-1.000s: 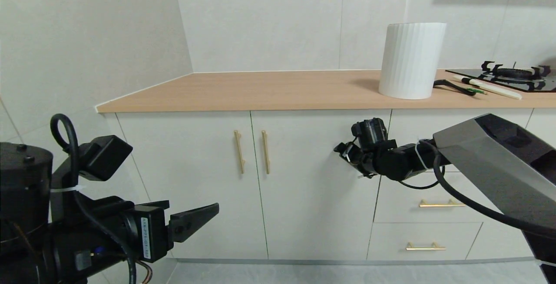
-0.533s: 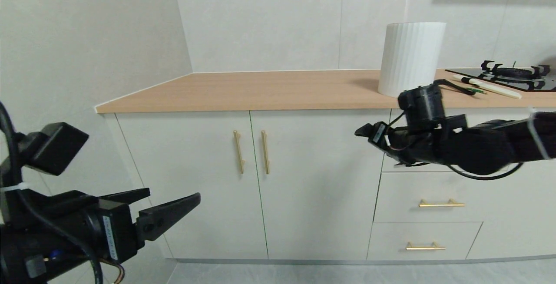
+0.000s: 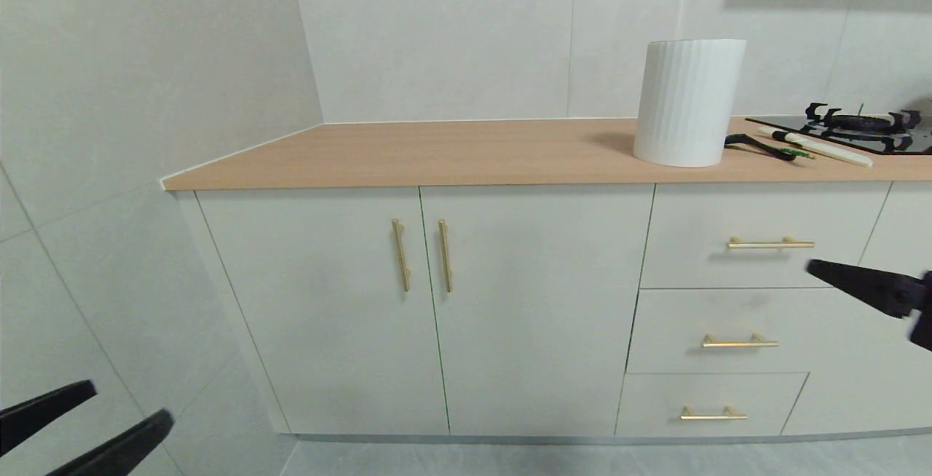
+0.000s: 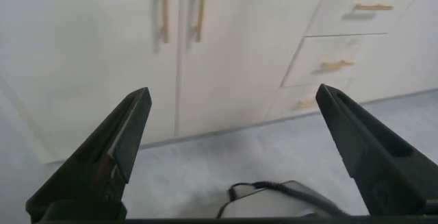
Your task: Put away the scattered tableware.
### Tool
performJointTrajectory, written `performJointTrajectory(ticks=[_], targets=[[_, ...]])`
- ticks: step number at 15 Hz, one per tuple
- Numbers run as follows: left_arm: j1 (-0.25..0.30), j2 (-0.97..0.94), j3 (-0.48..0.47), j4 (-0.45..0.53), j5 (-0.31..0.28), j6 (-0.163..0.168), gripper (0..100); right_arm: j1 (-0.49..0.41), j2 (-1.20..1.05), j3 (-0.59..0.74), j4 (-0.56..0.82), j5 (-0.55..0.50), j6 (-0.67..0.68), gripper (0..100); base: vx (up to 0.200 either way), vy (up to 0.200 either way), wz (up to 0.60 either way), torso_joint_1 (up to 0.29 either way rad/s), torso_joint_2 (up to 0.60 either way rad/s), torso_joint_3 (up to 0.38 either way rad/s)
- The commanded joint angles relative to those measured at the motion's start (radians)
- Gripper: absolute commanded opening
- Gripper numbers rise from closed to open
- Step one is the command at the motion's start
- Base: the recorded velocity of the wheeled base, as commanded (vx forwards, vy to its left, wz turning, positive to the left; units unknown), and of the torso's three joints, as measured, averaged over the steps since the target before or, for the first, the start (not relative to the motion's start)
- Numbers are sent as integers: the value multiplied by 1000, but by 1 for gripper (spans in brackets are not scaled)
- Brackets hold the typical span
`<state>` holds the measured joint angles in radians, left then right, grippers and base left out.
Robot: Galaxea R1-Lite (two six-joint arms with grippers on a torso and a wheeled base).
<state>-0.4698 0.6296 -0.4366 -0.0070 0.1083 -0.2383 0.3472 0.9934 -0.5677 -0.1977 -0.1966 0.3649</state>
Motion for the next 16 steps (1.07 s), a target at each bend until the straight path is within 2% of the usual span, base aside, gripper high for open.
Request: performJointTrajectory(ticks=[1, 3, 4, 5, 6, 7, 8, 10, 11, 12, 13, 14, 15, 16], targets=[[111, -338, 39, 148, -1, 66, 100, -162, -512, 213, 55, -7, -190, 100, 0, 0, 0, 0, 0, 0], [207, -458, 47, 191, -1, 119, 100, -177, -702, 209, 188, -9, -258, 100, 0, 0, 0, 0, 0, 0], [223, -481, 48, 197, -1, 122, 100, -182, -734, 209, 208, -9, -268, 100, 0, 0, 0, 0, 0, 0], [269, -536, 72, 203, 2, 128, 100, -195, -822, 212, 245, -7, -290, 100, 0, 0, 0, 0, 0, 0], [287, -534, 91, 200, 25, 129, 100, -197, -874, 213, 262, -9, -305, 100, 0, 0, 0, 0, 0, 0], [292, -534, 101, 194, 87, 131, 100, -206, -897, 216, 270, -18, -317, 100, 0, 0, 0, 0, 0, 0], [298, -534, 111, 186, 120, 137, 100, -220, -892, 224, 268, -61, -313, 100, 0, 0, 0, 0, 0, 0], [330, -534, 128, 173, 125, 140, 100, -228, -892, 288, 253, -155, -319, 100, 0, 0, 0, 0, 0, 0], [339, -534, 156, 150, 162, 140, 100, -306, -912, 325, 227, -178, -320, 100, 0, 0, 0, 0, 0, 0], [346, -534, 179, 125, 192, 140, 100, -361, -964, 339, 239, -144, -331, 100, 0, 0, 0, 0, 0, 0], [355, -534, 193, 110, 202, 142, 100, -361, -969, 362, 241, -132, -342, 100, 0, 0, 0, 0, 0, 0], [387, -536, 219, 84, 205, 149, 100, -360, -970, 404, 213, -153, -350, 100, 0, 0, 0, 0, 0, 0], [436, -565, 239, 76, 198, 163, 100, -360, -975, 433, 193, -156, -351, 100, 0, 0, 0, 0, 0, 0], [467, -630, 269, 76, 168, 220, 100, -358, -984, 463, 175, -155, -360, 100, 0, 0, 0, 0, 0, 0]])
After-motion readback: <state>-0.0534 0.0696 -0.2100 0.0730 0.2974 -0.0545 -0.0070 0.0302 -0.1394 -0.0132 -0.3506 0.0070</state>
